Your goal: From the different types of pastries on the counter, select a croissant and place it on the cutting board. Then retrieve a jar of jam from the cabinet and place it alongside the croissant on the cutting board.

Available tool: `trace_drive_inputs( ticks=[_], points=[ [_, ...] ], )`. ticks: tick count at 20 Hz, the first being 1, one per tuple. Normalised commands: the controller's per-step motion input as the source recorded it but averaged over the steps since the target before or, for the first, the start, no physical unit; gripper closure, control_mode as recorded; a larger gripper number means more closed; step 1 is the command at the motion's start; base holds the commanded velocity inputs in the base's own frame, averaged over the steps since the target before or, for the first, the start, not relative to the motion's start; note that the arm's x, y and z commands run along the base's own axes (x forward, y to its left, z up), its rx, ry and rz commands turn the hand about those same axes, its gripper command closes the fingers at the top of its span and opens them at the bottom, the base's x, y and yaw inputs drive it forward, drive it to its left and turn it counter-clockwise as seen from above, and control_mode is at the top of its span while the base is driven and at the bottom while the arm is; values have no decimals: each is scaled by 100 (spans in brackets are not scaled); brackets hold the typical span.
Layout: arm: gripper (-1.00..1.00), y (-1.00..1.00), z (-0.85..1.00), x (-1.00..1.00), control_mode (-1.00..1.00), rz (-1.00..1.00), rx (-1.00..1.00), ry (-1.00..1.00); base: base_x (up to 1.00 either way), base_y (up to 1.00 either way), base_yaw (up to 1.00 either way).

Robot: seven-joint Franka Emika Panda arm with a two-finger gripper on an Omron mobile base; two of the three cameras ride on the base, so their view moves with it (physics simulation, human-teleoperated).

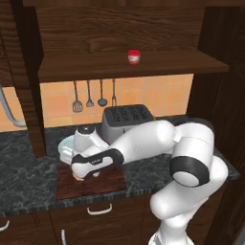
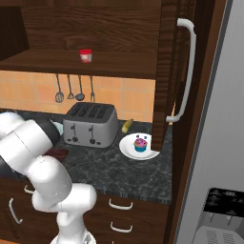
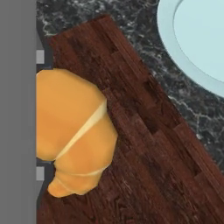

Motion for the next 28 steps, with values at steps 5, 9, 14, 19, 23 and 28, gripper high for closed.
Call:
trace_drive_inputs(
  ticks=[5, 9, 14, 19, 23, 28],
  points=[
    [100, 37, -21, -2, -100, 0, -9, 3, 0, 0, 0],
    [100, 23, -10, 0, -100, 0, -1, 0, 0, 0, 0],
    [-100, 5, -25, -4, -100, 0, 0, -3, 0, 0, 0],
    [-100, -8, -3, -6, -100, 0, 3, -10, 0, 0, 0],
    [-100, -31, 57, -30, -100, 0, 5, 0, 0, 0, 0],
    [-100, -52, 70, -27, -100, 0, 3, 0, 0, 0, 0]
  ],
)
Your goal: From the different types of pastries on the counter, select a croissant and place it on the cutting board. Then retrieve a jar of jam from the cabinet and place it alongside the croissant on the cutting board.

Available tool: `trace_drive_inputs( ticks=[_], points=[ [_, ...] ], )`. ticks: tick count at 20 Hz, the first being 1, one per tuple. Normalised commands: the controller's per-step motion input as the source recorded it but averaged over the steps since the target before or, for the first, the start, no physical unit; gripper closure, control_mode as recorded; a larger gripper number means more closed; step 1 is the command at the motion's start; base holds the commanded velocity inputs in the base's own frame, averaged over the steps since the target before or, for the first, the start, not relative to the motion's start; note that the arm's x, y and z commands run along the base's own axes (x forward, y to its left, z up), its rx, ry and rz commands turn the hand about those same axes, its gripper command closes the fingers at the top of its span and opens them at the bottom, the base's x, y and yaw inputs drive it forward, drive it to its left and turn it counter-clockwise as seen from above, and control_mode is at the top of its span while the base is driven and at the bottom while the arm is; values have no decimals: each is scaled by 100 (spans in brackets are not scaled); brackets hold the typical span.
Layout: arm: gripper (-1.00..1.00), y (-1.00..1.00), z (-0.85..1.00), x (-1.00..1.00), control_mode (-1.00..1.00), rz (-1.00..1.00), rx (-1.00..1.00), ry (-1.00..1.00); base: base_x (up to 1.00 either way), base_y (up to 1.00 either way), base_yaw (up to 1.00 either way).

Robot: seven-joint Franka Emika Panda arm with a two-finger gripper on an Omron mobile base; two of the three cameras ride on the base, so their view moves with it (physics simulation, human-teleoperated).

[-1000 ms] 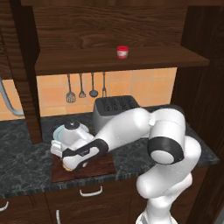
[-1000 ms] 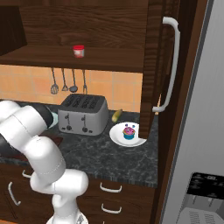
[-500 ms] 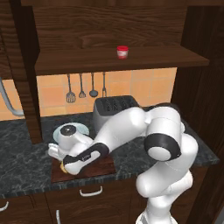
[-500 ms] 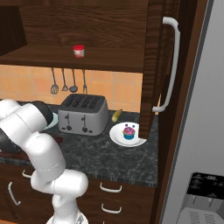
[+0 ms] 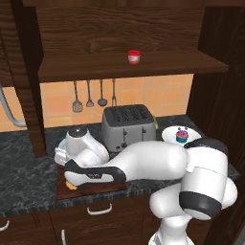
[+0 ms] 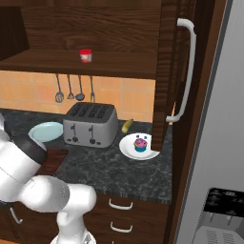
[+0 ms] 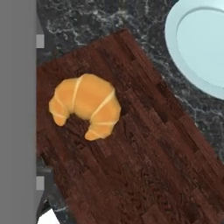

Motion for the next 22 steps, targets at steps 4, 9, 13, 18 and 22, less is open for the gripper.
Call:
trace_drive_inputs(
  ticks=[4, 9, 13, 18, 22],
  points=[
    [-100, -81, 39, -26, -100, 1, 0, 0, 0, 0, 0],
    [-100, -54, -1, -7, -100, 0, -1, 1, 0, 0, 0],
    [-100, -67, 53, -16, -100, 0, 0, 0, 0, 0, 0],
    [-100, -79, 83, -1, -100, 0, -10, 0, 0, 0, 0],
    [-100, -73, 100, 0, -100, 0, -22, -3, 0, 0, 0]
  ],
)
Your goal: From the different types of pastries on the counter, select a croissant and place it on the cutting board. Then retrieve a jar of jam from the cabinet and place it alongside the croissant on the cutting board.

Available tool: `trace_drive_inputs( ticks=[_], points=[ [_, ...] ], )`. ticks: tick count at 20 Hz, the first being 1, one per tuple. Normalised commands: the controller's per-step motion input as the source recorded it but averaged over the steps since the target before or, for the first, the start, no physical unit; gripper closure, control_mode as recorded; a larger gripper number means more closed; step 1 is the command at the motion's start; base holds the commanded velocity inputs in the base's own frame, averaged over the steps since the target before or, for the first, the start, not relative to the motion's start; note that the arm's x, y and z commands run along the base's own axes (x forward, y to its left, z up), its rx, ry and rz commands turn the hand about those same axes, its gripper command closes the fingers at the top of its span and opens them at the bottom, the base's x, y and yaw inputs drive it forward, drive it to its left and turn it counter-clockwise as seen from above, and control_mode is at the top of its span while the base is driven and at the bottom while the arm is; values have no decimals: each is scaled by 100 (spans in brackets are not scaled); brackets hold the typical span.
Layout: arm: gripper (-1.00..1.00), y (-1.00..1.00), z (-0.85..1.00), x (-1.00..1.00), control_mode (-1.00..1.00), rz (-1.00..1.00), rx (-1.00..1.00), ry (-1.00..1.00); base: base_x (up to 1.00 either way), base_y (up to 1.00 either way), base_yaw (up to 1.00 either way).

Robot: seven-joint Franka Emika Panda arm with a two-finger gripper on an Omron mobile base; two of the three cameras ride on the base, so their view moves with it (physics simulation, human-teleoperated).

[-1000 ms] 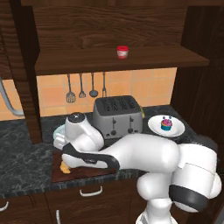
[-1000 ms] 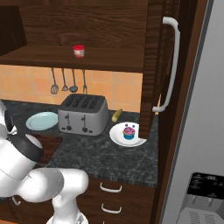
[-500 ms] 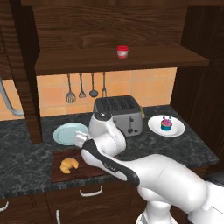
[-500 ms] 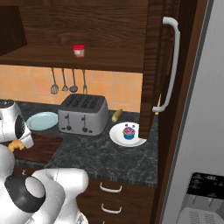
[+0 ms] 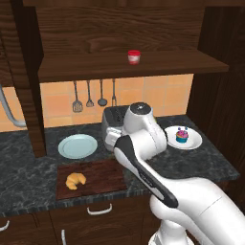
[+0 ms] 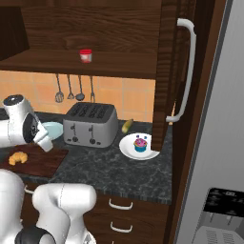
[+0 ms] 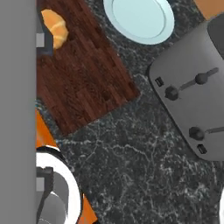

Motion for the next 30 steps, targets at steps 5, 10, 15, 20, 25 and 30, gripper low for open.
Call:
trace_drive_inputs(
  ticks=[5, 10, 15, 20, 25, 30],
  points=[
    [-100, -71, 100, 0, -100, 0, -25, -18, 0, 0, 0],
    [-100, -58, 100, 0, -100, 11, -19, -19, 0, 0, 0],
    [-100, -57, 100, 0, -100, 23, -14, -26, 0, 0, 0],
    [-100, -29, 100, 0, -100, 20, -5, -41, 0, 0, 0],
    [-100, -1, 92, 3, -100, 18, -10, -38, 0, 0, 0],
    [-100, 1, 1, 28, -100, 5, 0, -4, 0, 0, 0]
  ],
)
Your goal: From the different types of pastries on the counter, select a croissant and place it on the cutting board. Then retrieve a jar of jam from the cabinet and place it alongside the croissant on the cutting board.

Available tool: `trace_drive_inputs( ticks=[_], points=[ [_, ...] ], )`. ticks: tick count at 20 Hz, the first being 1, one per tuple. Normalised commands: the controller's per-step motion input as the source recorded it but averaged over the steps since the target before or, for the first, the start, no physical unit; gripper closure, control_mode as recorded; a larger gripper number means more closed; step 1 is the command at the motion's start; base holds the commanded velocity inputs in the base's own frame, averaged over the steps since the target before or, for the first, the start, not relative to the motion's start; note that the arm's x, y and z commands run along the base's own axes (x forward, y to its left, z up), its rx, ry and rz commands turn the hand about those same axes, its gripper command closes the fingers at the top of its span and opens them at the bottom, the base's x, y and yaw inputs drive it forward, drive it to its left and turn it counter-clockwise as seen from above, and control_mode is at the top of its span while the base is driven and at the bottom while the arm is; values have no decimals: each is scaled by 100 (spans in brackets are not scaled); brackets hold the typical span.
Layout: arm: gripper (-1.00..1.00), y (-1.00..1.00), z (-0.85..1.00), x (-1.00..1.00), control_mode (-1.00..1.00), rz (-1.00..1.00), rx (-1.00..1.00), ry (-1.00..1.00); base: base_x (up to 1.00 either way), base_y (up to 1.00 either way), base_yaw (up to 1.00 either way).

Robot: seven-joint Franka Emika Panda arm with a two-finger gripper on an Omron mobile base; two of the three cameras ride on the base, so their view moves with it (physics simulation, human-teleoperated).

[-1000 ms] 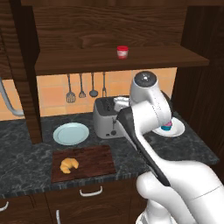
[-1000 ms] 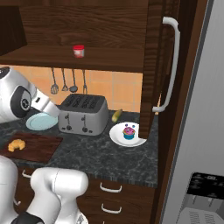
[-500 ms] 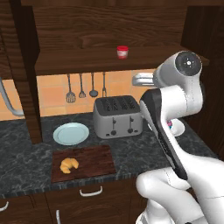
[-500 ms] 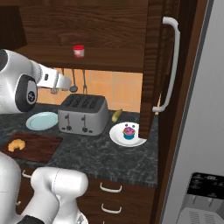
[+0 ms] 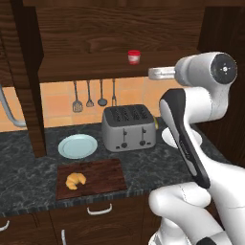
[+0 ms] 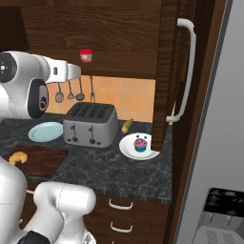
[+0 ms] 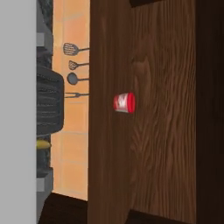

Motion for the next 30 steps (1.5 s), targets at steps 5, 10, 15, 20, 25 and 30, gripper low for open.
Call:
trace_drive_inputs(
  ticks=[5, 10, 15, 20, 25, 30],
  points=[
    [-100, -3, 1, 47, -100, 1, 2, 0, 0, 0, 0],
    [-100, 3, 9, 31, -100, 1, 0, 0, 0, 0, 0],
    [-100, -12, 0, 18, -100, 0, 1, 0, 0, 0, 0],
    [-100, 0, 12, 46, -100, 3, 0, 0, 0, 0, 0],
    [-100, 15, 35, 43, -100, 4, -1, 0, 0, 0, 0],
    [-100, 9, 5, 51, -100, 0, 0, 0, 0, 0, 0]
  ],
)
